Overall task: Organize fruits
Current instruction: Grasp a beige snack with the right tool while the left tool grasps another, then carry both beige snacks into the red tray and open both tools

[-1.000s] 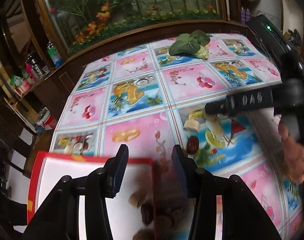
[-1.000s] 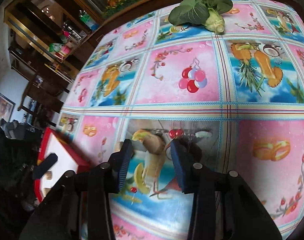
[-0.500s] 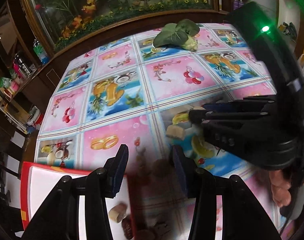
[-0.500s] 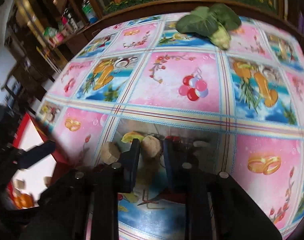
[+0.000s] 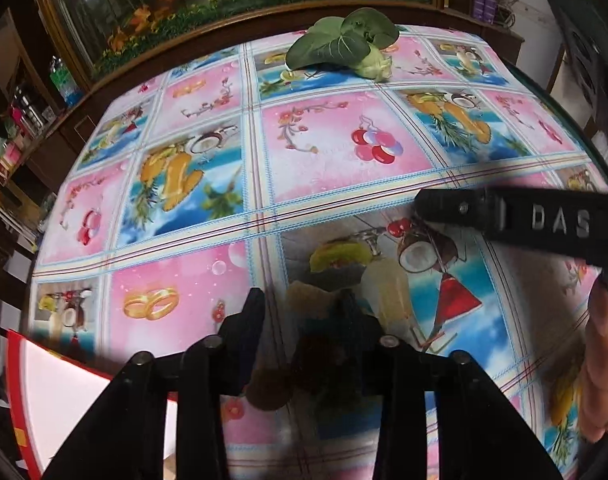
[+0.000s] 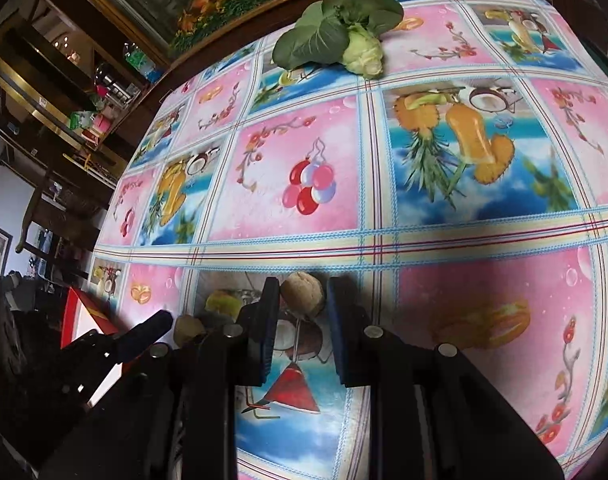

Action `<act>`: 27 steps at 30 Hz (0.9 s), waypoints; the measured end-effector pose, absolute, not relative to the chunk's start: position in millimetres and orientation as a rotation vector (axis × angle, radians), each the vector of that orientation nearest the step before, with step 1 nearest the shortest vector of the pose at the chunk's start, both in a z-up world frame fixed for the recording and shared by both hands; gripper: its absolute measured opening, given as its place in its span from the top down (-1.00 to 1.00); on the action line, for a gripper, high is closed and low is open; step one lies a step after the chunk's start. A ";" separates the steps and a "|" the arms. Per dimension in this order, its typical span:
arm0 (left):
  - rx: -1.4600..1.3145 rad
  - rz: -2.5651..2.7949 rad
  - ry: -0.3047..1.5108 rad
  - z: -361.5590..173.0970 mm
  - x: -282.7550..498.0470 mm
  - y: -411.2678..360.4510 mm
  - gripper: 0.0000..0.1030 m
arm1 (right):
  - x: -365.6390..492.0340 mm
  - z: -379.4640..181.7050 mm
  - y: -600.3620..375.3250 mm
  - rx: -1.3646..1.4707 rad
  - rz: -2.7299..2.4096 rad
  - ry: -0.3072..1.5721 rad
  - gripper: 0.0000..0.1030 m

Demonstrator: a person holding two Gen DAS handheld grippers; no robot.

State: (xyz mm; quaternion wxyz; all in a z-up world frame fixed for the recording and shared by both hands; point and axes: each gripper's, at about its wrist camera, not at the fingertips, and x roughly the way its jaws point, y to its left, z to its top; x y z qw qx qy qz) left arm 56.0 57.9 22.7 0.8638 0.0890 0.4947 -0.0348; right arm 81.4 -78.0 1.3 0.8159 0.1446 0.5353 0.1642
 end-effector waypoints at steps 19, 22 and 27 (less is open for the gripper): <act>0.196 0.002 0.908 57.8 22.5 62.7 0.51 | 61.8 27.1 -56.8 0.298 0.457 1.088 0.50; 0.198 0.084 0.862 71.3 1.0 74.9 0.51 | 50.4 33.8 -44.3 0.291 0.491 1.074 0.50; 0.199 0.213 0.782 89.0 -36.1 101.9 0.51 | 15.8 45.8 -11.3 0.272 0.607 1.025 0.50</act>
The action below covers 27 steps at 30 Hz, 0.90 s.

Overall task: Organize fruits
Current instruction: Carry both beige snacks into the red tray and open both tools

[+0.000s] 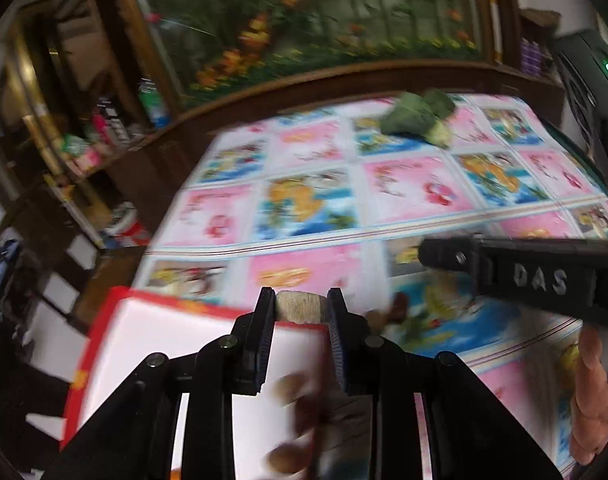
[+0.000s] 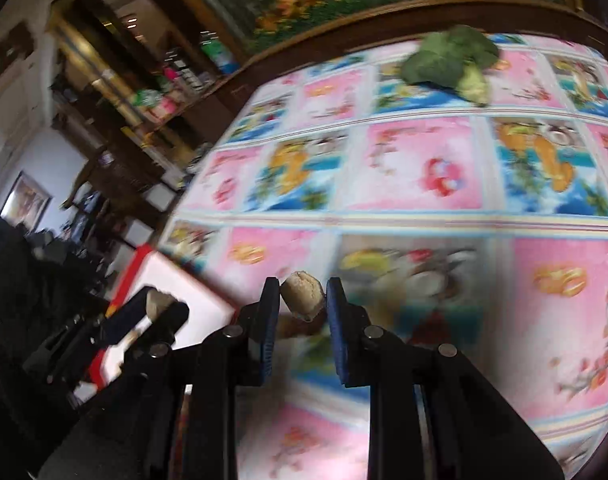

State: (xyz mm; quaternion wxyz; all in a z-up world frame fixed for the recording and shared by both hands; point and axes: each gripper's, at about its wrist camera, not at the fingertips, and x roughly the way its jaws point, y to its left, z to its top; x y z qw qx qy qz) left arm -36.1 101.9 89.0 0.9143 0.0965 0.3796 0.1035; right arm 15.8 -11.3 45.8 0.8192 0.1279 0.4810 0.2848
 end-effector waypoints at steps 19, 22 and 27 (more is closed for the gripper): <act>0.156 0.474 0.704 92.1 -122.3 181.6 0.51 | -82.3 43.2 80.5 0.154 0.916 0.930 0.49; 0.147 0.487 0.722 84.5 -128.8 188.8 0.51 | -91.1 39.6 88.1 0.124 0.937 0.936 0.49; 0.147 0.503 0.748 74.1 -136.2 196.4 0.51 | -106.0 37.4 98.0 0.064 0.970 0.915 0.49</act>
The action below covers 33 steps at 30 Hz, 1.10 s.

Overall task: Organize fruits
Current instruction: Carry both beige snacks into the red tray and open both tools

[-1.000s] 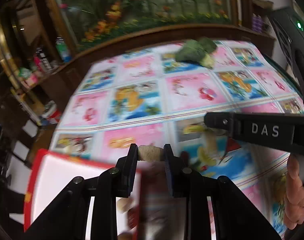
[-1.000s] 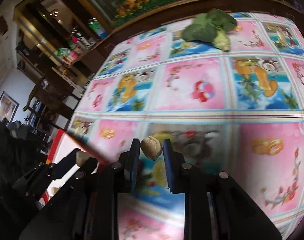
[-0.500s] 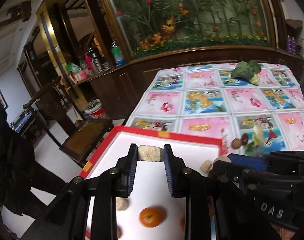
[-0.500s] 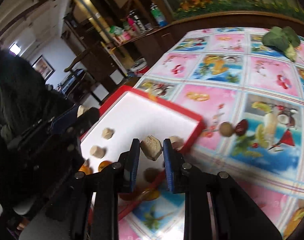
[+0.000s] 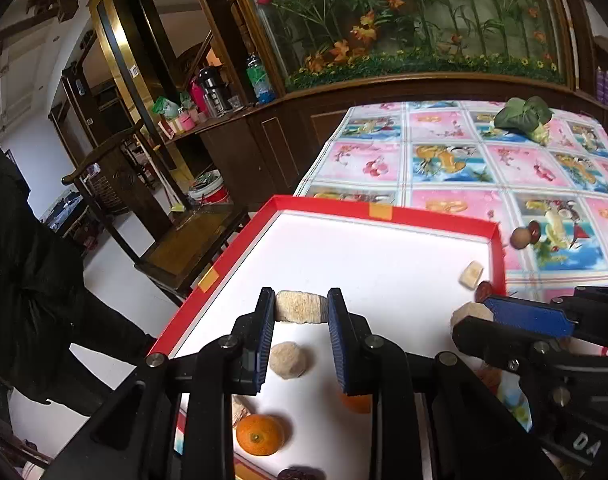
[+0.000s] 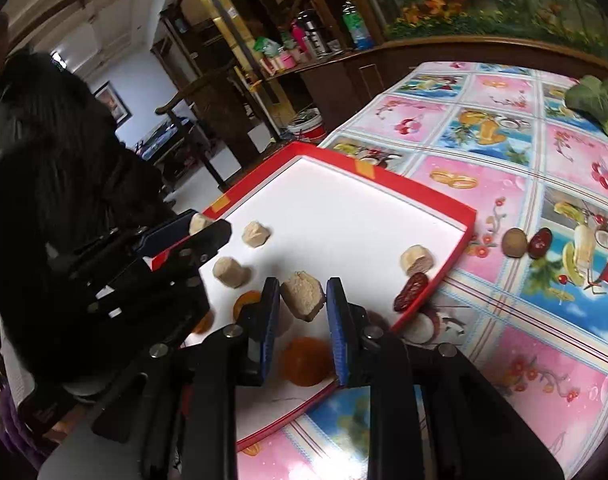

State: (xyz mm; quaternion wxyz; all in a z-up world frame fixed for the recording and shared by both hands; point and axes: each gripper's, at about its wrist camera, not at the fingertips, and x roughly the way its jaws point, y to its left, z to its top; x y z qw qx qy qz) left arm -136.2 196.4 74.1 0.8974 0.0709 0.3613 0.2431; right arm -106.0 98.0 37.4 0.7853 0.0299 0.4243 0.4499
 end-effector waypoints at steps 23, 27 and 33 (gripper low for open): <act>0.137 0.519 0.775 56.2 -137.9 202.6 0.51 | -118.5 23.9 111.4 -0.046 0.942 0.917 0.49; 0.136 0.517 0.780 53.7 -137.4 202.8 0.51 | -115.5 20.0 112.3 -0.052 0.923 0.931 0.48; 0.137 0.534 0.802 46.7 -135.1 202.3 0.50 | -111.1 15.9 111.5 -0.051 0.907 0.946 0.47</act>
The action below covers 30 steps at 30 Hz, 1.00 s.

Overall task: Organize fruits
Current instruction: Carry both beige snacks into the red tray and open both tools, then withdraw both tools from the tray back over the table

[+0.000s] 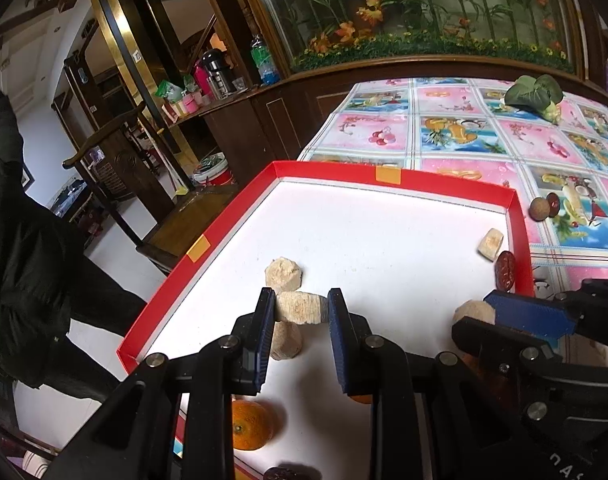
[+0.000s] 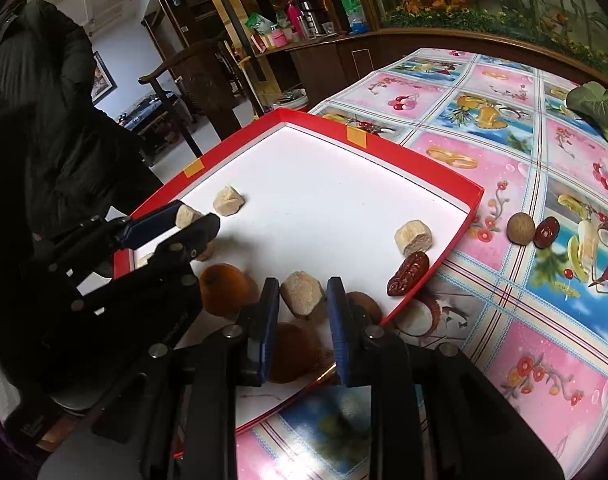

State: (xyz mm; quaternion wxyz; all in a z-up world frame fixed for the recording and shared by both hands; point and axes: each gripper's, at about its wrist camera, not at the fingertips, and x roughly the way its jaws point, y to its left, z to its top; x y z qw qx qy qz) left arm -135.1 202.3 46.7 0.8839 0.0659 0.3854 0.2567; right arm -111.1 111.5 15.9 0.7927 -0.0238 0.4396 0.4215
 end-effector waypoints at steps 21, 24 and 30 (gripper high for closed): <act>0.084 0.488 0.778 49.4 -124.8 167.4 -0.22 | 8.8 22.7 -20.0 0.168 0.568 0.976 0.31; 0.086 0.461 0.775 49.3 -122.0 156.3 -0.24 | 13.1 20.6 -23.9 0.170 0.560 0.987 0.31; 0.102 0.420 0.784 44.4 -120.3 140.5 -0.26 | 12.5 9.5 -9.7 0.133 0.561 1.004 0.31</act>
